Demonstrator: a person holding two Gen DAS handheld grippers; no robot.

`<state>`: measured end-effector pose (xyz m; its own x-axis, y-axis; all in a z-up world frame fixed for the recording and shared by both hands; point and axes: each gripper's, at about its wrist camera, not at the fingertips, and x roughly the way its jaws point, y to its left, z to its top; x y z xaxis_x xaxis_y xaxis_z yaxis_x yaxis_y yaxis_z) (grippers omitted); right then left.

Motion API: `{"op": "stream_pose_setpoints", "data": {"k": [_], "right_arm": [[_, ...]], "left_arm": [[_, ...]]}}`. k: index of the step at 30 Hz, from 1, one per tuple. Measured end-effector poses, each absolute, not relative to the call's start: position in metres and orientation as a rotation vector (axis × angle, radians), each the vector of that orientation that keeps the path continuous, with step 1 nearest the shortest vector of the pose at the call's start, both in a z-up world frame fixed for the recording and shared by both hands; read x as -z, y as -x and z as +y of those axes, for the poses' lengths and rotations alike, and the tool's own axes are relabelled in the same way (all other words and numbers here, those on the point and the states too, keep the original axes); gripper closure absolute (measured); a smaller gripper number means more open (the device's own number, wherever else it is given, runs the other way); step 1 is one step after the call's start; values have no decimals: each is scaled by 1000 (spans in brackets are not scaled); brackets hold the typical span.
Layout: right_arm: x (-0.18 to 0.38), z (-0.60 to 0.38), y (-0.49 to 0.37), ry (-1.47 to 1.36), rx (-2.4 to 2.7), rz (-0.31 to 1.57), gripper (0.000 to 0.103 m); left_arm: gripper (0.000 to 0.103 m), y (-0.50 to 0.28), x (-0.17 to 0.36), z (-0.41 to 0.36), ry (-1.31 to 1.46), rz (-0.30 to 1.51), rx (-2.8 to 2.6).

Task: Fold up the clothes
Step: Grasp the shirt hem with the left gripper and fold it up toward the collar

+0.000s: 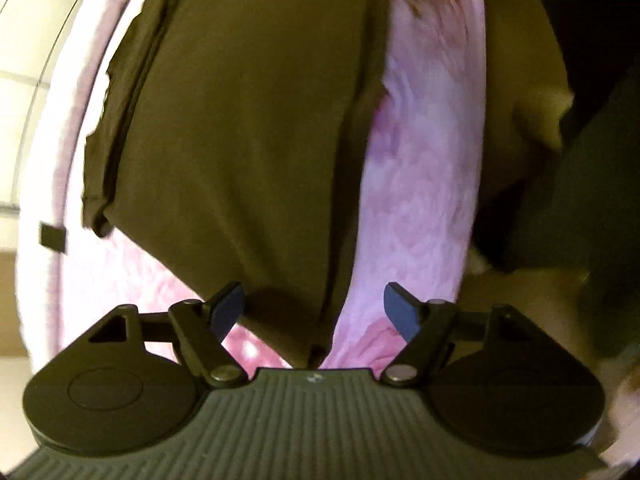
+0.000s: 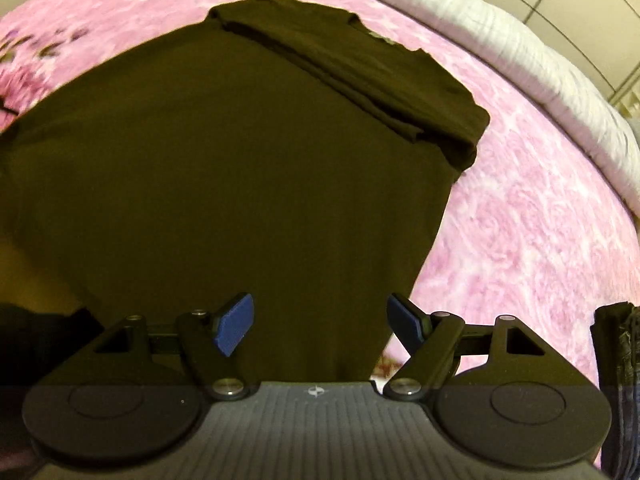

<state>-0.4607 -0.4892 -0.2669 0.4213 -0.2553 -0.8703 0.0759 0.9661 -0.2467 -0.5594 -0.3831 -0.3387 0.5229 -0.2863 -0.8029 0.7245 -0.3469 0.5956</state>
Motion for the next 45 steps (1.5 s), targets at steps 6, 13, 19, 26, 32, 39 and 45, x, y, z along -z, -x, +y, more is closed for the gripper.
{"op": "stream_pose_setpoints", "data": {"k": [6, 13, 19, 26, 32, 39, 45], "right_arm": [[273, -467, 475, 235, 127, 1085, 27], [277, -433, 485, 309, 0, 1021, 20], [290, -406, 479, 395, -68, 984, 15], [314, -396, 462, 534, -34, 988, 62], [322, -444, 501, 674, 36, 1079, 70], [297, -464, 515, 730, -10, 1107, 103], [250, -455, 533, 732, -87, 1113, 102]], "left_arm": [[101, 539, 306, -392, -1462, 529, 1064], [101, 490, 227, -410, -1044, 687, 1034], [101, 461, 186, -431, -886, 727, 1016], [101, 458, 187, -432, -941, 717, 1034], [101, 454, 208, -429, -1013, 723, 1055], [101, 474, 197, -408, -1124, 689, 1129], [102, 507, 171, -378, -1160, 706, 1173]]}}
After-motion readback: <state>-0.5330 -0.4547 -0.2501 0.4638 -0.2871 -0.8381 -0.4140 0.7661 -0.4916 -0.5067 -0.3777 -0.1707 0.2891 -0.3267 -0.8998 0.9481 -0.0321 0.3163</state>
